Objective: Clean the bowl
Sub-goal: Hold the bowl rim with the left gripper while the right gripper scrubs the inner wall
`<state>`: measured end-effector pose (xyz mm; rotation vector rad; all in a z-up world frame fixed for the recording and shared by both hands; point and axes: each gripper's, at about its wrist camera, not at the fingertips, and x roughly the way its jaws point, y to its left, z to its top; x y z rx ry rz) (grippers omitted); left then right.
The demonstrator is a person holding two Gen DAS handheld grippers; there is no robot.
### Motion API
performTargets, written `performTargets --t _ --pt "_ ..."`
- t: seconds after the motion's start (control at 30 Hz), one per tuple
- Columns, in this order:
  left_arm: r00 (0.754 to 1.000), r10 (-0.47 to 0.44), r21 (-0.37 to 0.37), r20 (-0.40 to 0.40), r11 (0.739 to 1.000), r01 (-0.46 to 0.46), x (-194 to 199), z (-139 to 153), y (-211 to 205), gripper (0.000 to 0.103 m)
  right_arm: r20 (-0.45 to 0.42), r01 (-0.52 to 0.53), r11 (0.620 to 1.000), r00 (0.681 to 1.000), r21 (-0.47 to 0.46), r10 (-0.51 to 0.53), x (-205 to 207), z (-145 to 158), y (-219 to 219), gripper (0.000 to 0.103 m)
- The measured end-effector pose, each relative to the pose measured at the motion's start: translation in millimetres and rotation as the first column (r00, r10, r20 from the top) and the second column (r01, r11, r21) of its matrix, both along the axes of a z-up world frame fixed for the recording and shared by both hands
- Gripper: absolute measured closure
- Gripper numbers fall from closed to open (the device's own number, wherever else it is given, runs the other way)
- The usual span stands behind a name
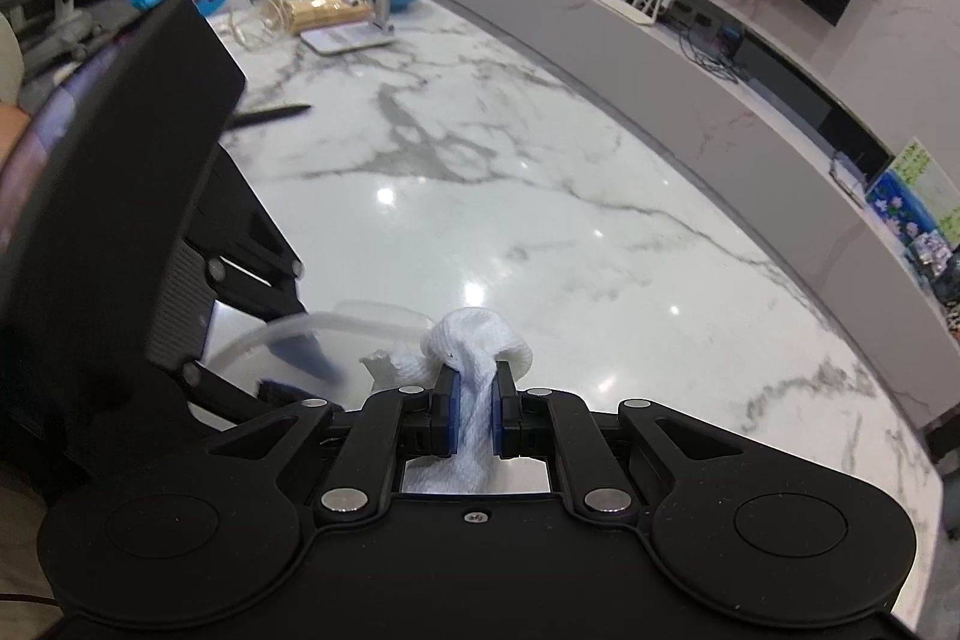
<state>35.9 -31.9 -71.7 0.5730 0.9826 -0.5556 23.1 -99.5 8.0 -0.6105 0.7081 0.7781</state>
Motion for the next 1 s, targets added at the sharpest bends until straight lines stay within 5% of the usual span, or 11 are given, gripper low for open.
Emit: performTargets --t 1.0 --pt "0.998 -0.056 0.051 -0.020 0.997 0.057 -2 3 -10 0.089 0.029 0.024 0.999 0.999 -0.047 -0.023 -3 -2 -5 0.095"
